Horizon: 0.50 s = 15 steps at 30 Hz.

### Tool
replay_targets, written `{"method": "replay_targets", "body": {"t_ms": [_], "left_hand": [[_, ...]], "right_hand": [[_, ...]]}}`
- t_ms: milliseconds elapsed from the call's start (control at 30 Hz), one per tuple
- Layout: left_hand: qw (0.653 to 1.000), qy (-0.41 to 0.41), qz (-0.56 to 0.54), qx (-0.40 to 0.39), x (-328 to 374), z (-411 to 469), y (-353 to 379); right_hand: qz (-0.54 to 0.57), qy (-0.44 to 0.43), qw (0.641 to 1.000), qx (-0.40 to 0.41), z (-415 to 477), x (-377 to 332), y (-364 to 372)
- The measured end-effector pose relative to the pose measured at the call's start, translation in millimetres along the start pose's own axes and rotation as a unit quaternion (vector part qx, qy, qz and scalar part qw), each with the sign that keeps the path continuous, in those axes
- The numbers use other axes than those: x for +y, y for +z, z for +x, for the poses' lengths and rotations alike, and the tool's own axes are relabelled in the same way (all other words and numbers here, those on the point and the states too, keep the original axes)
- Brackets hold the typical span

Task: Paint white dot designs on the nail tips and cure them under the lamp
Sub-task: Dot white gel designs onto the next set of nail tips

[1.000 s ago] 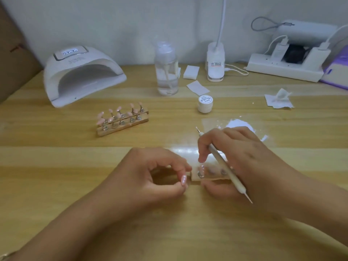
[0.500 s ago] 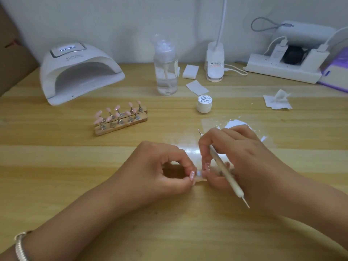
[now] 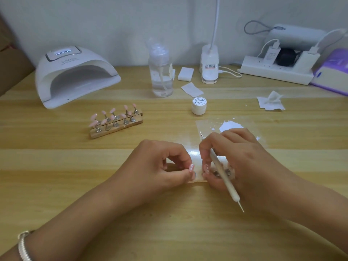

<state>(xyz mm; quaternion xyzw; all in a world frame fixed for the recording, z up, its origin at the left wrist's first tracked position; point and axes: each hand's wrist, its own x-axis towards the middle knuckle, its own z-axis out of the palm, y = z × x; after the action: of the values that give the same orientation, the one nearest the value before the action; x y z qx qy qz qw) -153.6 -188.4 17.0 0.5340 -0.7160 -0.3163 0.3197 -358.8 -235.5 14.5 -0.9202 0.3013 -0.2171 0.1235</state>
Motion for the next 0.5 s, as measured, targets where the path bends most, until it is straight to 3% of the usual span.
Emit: {"method": "replay_targets", "body": {"t_ms": [267, 500], "left_hand": [[0.995, 0.031, 0.078, 0.046, 2, -2, 10], [0.987, 0.047, 0.138, 0.067, 1, -1, 16]], "right_hand": [[-0.003, 0.010, 1.000, -0.020, -2, 1, -2], [0.041, 0.033, 0.998, 0.038, -12, 5, -29]]}}
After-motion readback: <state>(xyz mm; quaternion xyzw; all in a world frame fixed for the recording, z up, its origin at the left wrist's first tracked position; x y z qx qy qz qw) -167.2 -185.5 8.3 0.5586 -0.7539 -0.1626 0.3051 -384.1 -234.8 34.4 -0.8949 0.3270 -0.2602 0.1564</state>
